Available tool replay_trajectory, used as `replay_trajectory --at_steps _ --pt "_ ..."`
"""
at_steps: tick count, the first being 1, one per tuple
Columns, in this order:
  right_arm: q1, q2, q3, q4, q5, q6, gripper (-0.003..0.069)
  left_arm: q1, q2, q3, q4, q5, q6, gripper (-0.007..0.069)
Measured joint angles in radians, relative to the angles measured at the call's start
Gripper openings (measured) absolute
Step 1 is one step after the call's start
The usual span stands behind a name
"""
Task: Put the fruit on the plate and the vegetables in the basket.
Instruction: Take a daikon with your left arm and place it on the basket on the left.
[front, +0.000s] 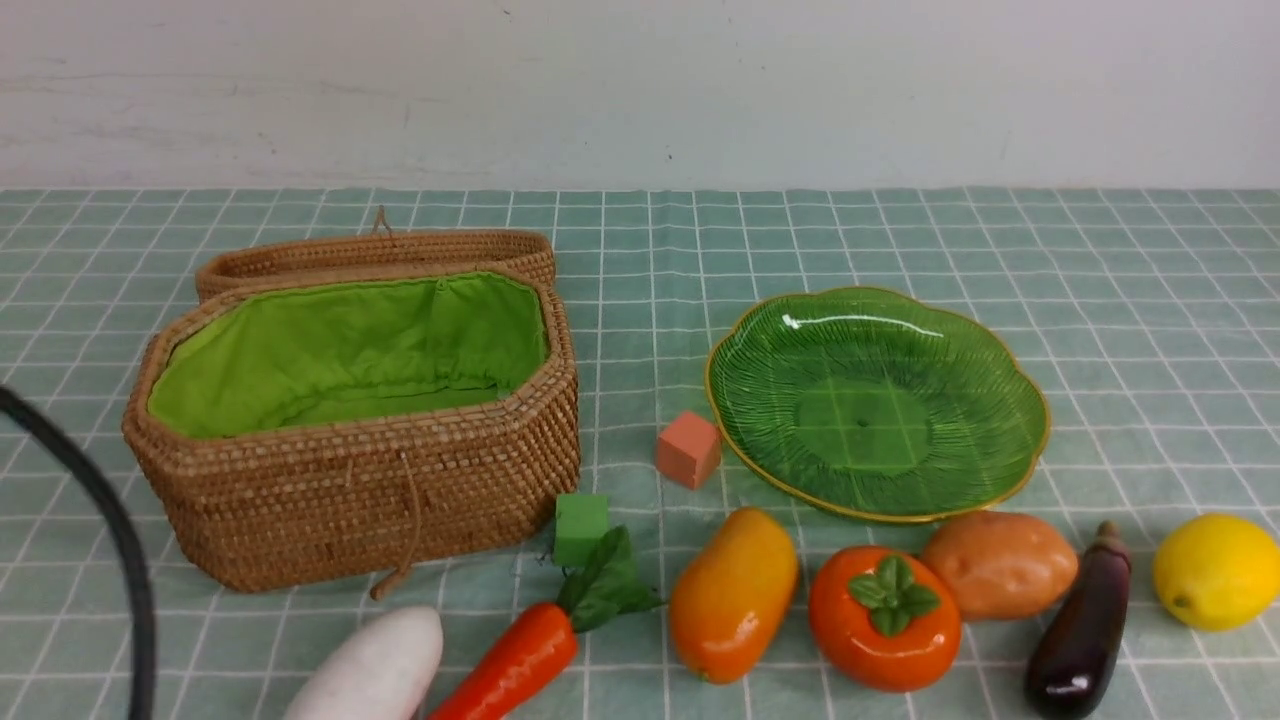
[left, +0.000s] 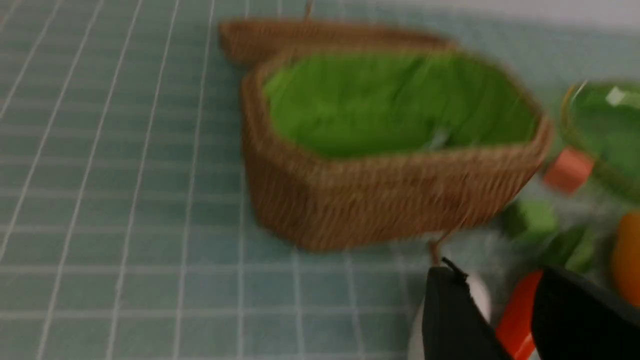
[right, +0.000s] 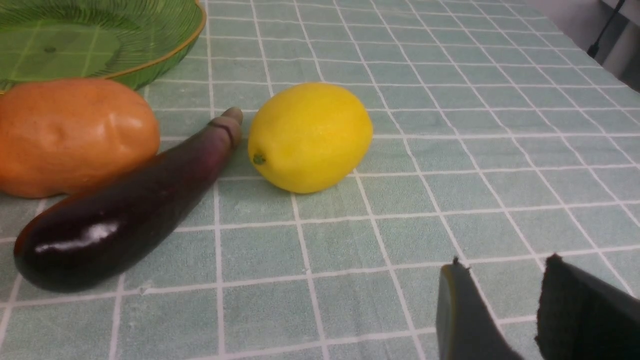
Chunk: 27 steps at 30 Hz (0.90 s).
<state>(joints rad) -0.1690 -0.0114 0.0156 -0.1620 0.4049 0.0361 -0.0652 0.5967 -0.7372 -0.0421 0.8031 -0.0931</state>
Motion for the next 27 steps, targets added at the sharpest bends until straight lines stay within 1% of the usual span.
replay_trajectory --at_steps 1,2,4,6,7,8,9,12,13,15,16,18,19,22,27 --pt "0.000 0.000 0.000 0.000 0.000 0.000 0.0242 -0.018 0.060 0.000 0.012 0.011 0.005 0.0239" --pt "0.000 0.000 0.000 0.000 0.000 0.000 0.0242 -0.021 0.066 0.000 0.012 0.011 0.006 0.0239" --pt "0.000 0.000 0.000 0.000 0.000 0.000 0.0242 -0.091 0.141 0.000 0.006 0.024 0.009 0.0239" --pt "0.000 0.000 0.000 0.000 0.000 0.000 0.0242 -0.137 0.193 0.000 0.003 0.044 0.000 0.0241" --pt "0.000 0.000 0.000 0.000 0.000 0.000 0.0242 -0.142 0.200 -0.002 0.003 0.050 -0.002 0.0242" --pt "0.000 0.000 0.000 0.000 0.000 0.000 0.0242 -0.175 0.261 -0.002 0.003 0.073 -0.019 0.0258" --pt "0.000 0.000 0.000 0.000 0.000 0.000 0.0242 -0.178 0.269 -0.002 0.003 0.075 -0.020 0.0260" --pt "0.000 0.000 0.000 0.000 0.000 0.000 0.0242 -0.234 0.384 -0.002 -0.008 0.073 -0.018 0.0331" --pt "0.000 0.000 0.000 0.000 0.000 0.000 0.0242 -0.271 0.432 -0.002 -0.015 0.052 -0.005 0.0382" --pt "0.000 0.000 0.000 0.000 0.000 0.000 0.0242 -0.303 0.470 -0.002 -0.015 0.022 0.006 0.0442" --pt "0.000 0.000 0.000 0.000 0.000 0.000 0.0242 -0.325 0.498 -0.002 -0.011 -0.001 0.010 0.0492" --pt "0.000 0.000 0.000 0.000 0.000 0.000 0.0242 -0.366 0.580 -0.003 0.019 -0.059 0.009 0.0616" --pt "0.000 0.000 0.000 0.000 0.000 0.000 0.0242 -0.374 0.614 -0.004 0.033 -0.082 0.002 0.0642" --pt "0.000 0.000 0.000 0.000 0.000 0.000 0.0242 -0.378 0.689 -0.006 0.071 -0.135 -0.025 0.0667" --pt "0.000 0.000 0.000 0.000 0.000 0.000 0.0242 -0.378 0.844 -0.009 0.147 -0.208 -0.079 0.0661"
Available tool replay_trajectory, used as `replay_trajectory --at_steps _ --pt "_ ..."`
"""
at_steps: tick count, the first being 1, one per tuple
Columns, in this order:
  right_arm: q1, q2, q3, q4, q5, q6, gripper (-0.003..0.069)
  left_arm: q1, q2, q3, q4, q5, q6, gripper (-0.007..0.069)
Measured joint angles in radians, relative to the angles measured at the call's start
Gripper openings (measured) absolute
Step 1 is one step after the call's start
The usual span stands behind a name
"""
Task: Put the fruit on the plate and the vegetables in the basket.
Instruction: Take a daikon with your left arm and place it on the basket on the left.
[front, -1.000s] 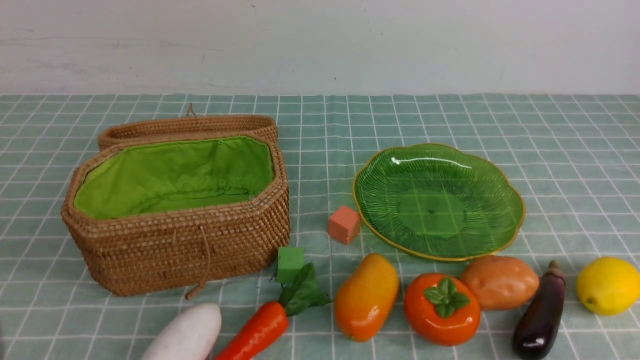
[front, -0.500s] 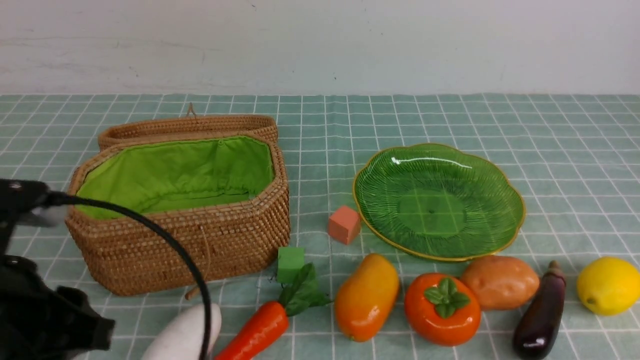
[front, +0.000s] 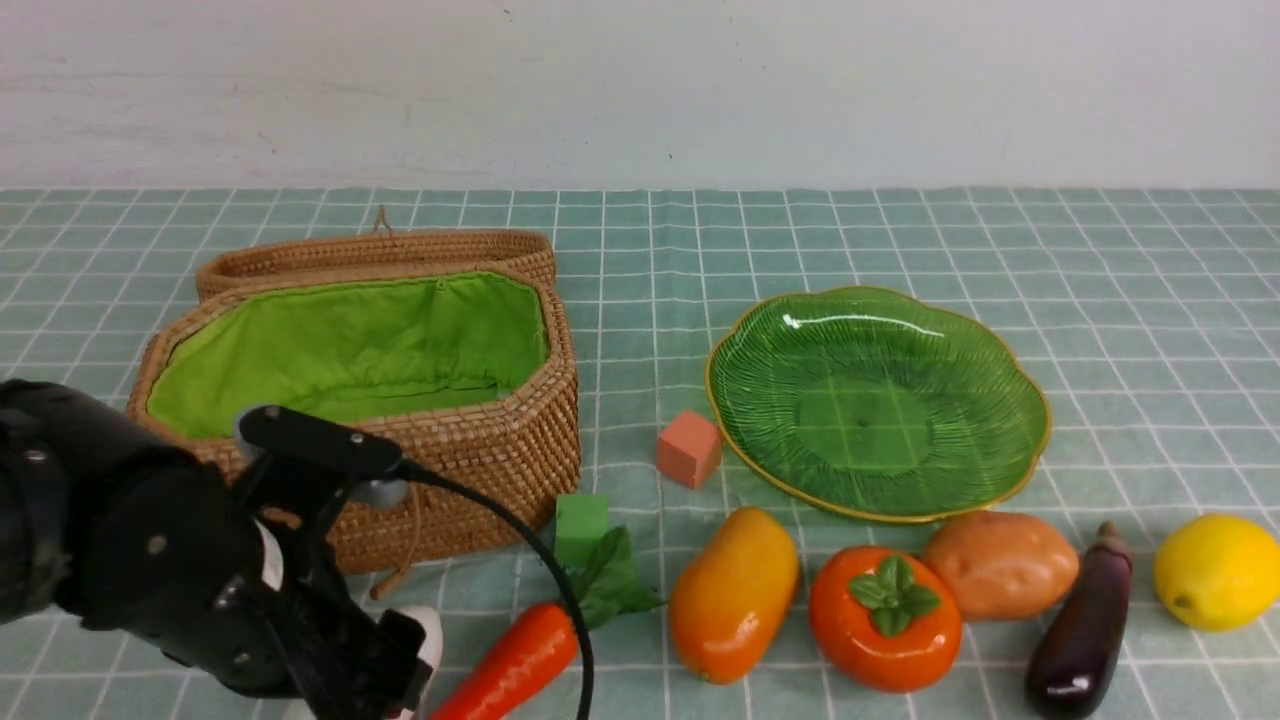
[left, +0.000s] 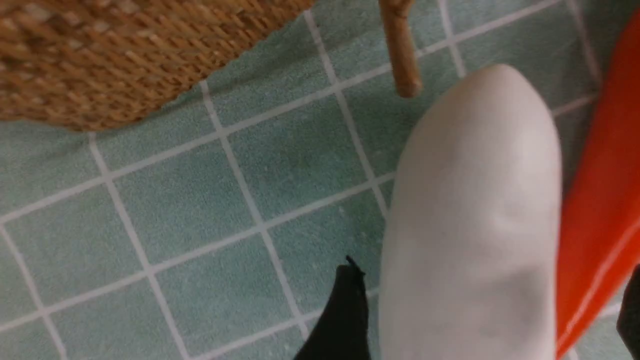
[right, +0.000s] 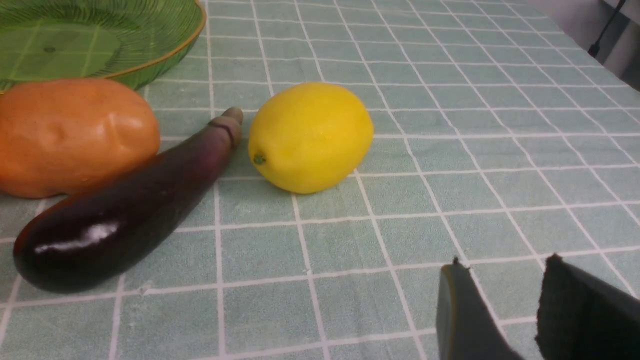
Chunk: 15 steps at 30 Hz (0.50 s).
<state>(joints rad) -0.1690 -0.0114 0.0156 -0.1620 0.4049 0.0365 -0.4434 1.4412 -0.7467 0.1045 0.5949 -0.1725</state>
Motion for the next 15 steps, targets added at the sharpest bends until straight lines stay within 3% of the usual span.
replay_trajectory --at_steps 7,15 --pt "0.000 0.000 0.000 0.000 0.000 0.000 0.0242 0.000 0.130 -0.002 0.005 0.002 -0.007 0.0507" --pt "0.000 0.000 0.000 0.000 0.000 0.000 0.0242 0.000 -0.016 -0.108 0.010 0.176 -0.007 0.0510"
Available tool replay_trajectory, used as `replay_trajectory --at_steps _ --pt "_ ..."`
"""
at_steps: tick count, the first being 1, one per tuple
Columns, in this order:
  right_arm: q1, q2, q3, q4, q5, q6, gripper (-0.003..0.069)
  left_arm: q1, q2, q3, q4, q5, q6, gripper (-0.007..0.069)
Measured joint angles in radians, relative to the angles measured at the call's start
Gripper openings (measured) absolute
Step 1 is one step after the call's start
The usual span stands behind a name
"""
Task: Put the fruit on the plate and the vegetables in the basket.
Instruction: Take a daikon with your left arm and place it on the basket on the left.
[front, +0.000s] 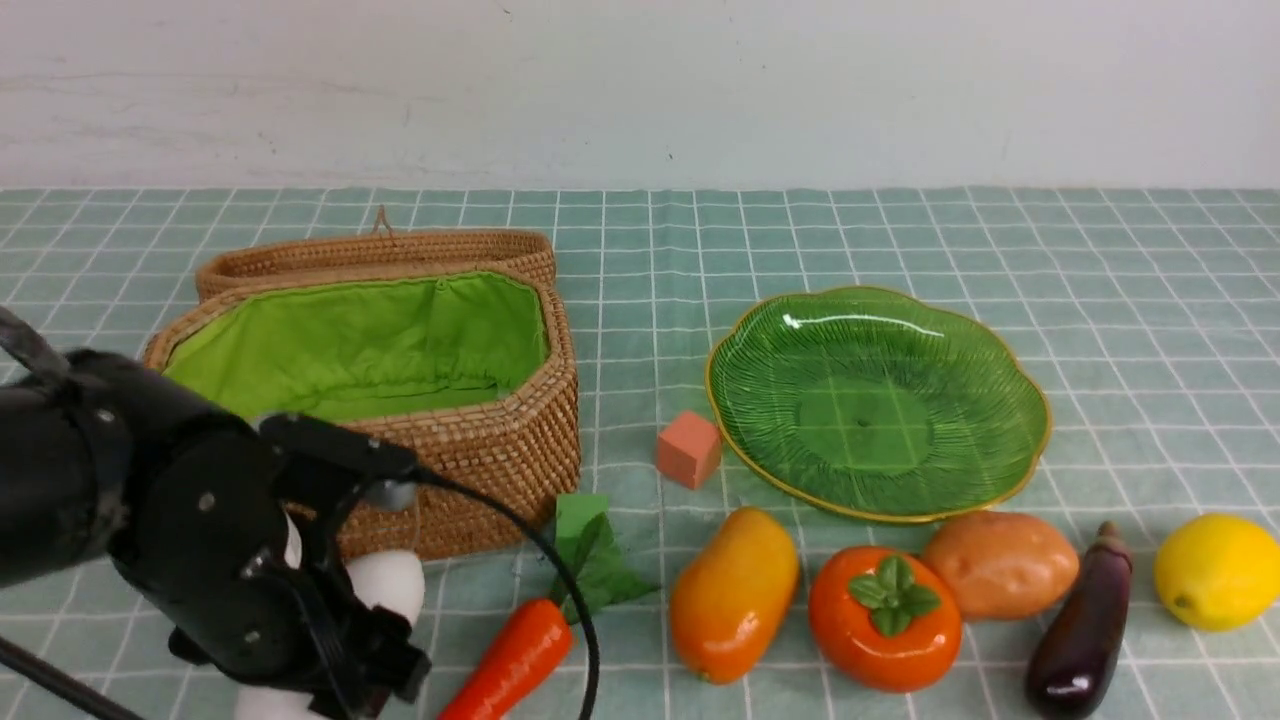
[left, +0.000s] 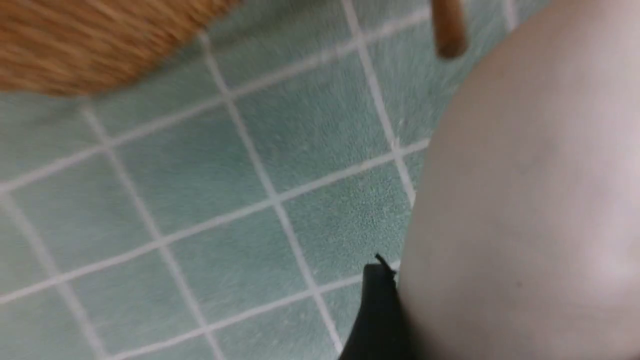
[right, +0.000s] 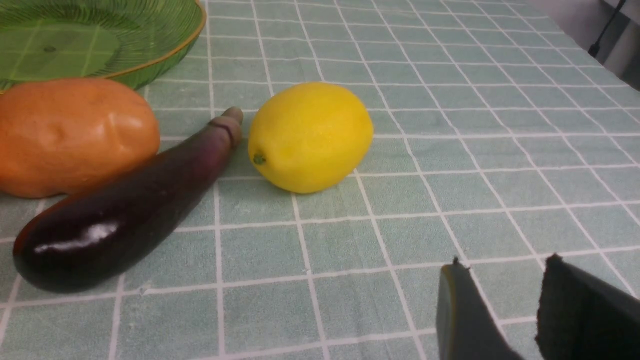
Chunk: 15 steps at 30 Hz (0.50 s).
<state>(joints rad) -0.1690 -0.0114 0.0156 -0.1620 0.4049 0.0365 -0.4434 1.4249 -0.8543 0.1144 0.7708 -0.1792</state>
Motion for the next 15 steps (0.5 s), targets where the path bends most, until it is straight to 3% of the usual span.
replay_trajectory --at_steps 5,8,12,15 --pt "0.000 0.000 0.000 0.000 0.000 0.000 0.0242 0.000 -0.145 -0.148 0.032 0.066 0.000 0.0510" --pt "0.000 0.000 0.000 0.000 0.000 0.000 0.0242 0.000 -0.182 -0.247 0.119 0.039 0.000 0.0510" --pt "0.000 0.000 0.000 0.000 0.000 0.000 0.0242 0.032 -0.114 -0.389 0.322 -0.014 0.000 0.0510" --pt "0.000 0.000 0.000 0.000 0.000 0.000 0.0242 0.078 -0.016 -0.461 0.369 -0.048 -0.005 0.0510"
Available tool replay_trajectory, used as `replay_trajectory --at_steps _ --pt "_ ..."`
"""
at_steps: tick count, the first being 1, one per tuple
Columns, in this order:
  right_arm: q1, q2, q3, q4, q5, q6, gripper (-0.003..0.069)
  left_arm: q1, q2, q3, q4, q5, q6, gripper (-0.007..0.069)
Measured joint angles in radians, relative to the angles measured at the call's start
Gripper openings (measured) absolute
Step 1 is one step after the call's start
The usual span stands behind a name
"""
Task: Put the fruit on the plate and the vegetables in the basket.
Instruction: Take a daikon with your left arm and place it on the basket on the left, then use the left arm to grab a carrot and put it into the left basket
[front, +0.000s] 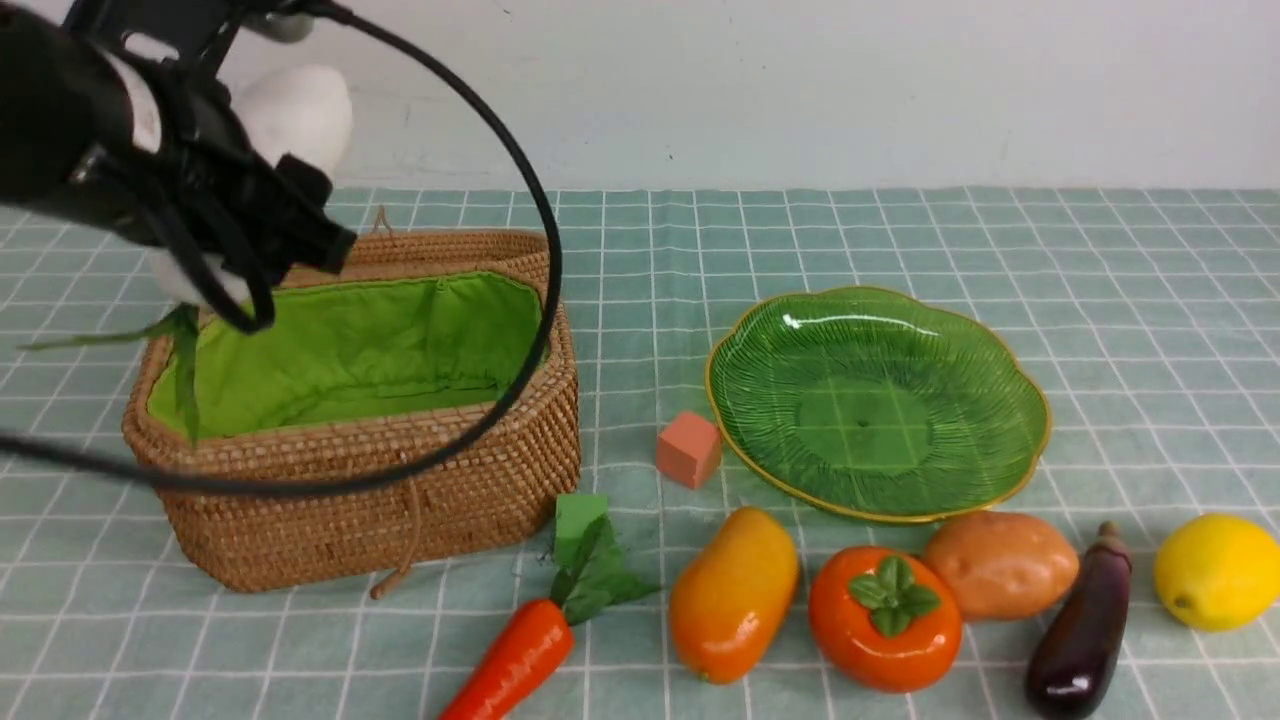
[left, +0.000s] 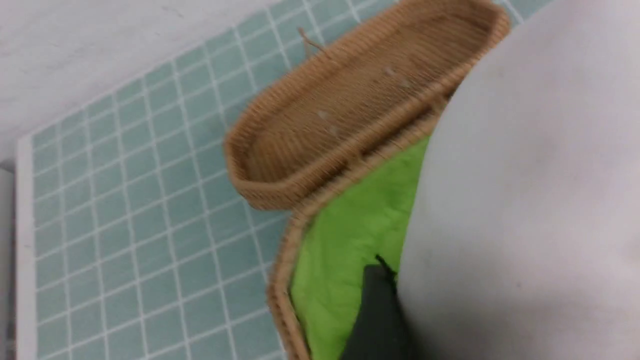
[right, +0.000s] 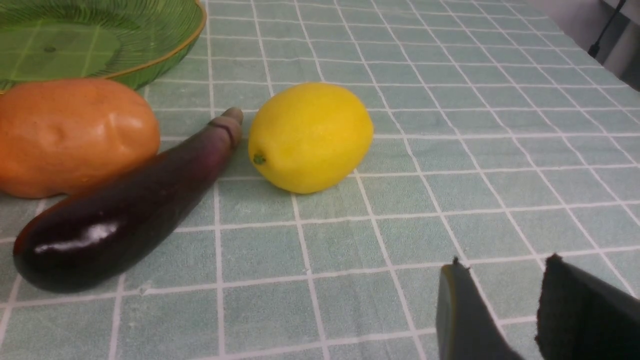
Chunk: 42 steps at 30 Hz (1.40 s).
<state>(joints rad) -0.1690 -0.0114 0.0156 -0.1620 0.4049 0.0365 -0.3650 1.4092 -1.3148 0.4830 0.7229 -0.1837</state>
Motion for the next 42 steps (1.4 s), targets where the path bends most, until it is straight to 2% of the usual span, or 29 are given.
replay_trajectory --at_steps 7,11,15,19,20,24,30,31,32,34,38,42 --pt "0.000 0.000 0.000 0.000 0.000 0.000 0.0242 0.039 0.235 -0.045 0.046 -0.036 -0.019 0.0510" --pt "0.000 0.000 0.000 0.000 0.000 0.000 0.0242 0.039 0.266 -0.045 0.050 -0.052 -0.034 0.0510" --pt "0.000 0.000 0.000 0.000 0.000 0.000 0.0242 0.039 0.270 -0.048 0.055 -0.063 -0.103 0.0510" --pt "0.000 0.000 0.000 0.000 0.000 0.000 0.0242 0.039 0.270 -0.049 0.049 -0.052 -0.177 0.0600" --pt "0.000 0.000 0.000 0.000 0.000 0.000 0.0242 0.039 0.262 -0.048 0.031 -0.041 -0.196 0.0650" --pt "0.000 0.000 0.000 0.000 0.000 0.000 0.0242 0.039 0.205 -0.012 0.014 -0.041 -0.191 0.0668" --pt "0.000 0.000 0.000 0.000 0.000 0.000 0.0242 0.037 0.092 0.030 -0.137 -0.007 -0.120 0.0645" --pt "0.000 0.000 0.000 0.000 0.000 0.000 0.0242 0.020 0.055 0.046 -0.255 0.036 -0.069 0.0624" --pt "0.000 0.000 0.000 0.000 0.000 0.000 0.0242 0.011 0.044 0.053 -0.279 0.046 -0.044 0.0618" --pt "0.000 0.000 0.000 0.000 0.000 0.000 0.0242 -0.053 0.022 0.085 -0.425 0.090 0.089 0.0592" --pt "0.000 0.000 0.000 0.000 0.000 0.000 0.0242 -0.163 0.046 0.126 -0.533 0.160 0.229 0.0574" --pt "0.000 0.000 0.000 0.000 0.000 0.000 0.0242 -0.241 0.120 0.147 -0.539 0.197 0.226 0.0570"
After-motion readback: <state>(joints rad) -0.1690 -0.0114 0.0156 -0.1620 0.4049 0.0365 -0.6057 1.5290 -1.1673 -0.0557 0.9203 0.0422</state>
